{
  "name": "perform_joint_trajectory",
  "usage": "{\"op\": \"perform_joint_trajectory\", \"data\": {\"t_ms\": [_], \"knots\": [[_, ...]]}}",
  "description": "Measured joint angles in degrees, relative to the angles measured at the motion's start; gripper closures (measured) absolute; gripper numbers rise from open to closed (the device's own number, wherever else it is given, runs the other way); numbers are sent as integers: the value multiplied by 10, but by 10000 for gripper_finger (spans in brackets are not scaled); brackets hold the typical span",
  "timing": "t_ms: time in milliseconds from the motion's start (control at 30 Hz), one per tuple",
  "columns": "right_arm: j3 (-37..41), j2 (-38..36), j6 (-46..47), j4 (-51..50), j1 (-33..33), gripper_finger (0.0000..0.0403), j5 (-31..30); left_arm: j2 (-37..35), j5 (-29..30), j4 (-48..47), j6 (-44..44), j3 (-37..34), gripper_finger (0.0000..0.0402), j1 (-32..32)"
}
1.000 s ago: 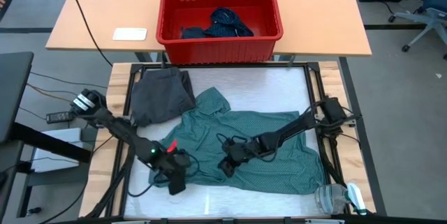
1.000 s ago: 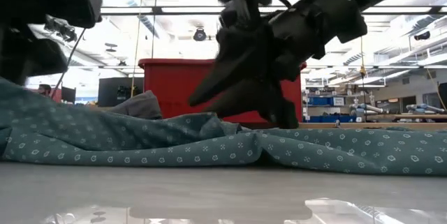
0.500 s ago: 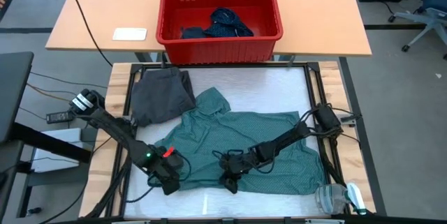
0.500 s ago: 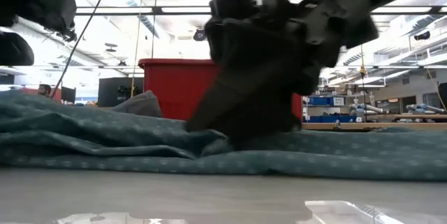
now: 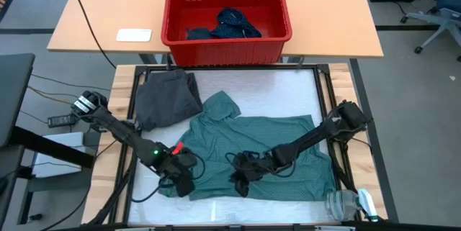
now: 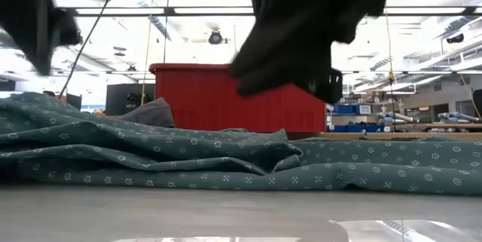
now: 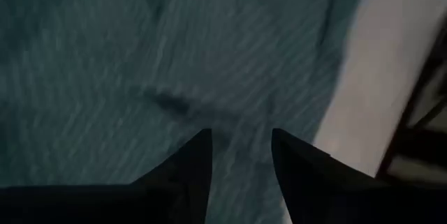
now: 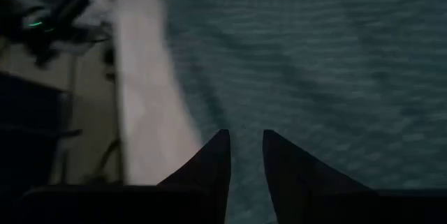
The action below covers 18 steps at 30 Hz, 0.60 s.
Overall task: Fold laundry
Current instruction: Fold the dark green polo
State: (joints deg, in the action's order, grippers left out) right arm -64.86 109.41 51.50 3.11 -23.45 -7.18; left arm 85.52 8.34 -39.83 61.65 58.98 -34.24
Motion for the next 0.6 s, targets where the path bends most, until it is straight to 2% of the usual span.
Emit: {"op": "perform_joint_trajectory", "data": {"t_ms": [133,267,500,600], "knots": [[1,8,8,-26,19,309,-9,5,54,79,-24,-6,249,7],[1,15,13,-28,35,310,-9,36,45,108,-45,-33,249,26],[1,30,17,-54,78,322,-8,98,41,77,-115,-45,249,86],[1,30,28,-104,92,323,-61,87,42,70,-126,-42,249,120]]}}
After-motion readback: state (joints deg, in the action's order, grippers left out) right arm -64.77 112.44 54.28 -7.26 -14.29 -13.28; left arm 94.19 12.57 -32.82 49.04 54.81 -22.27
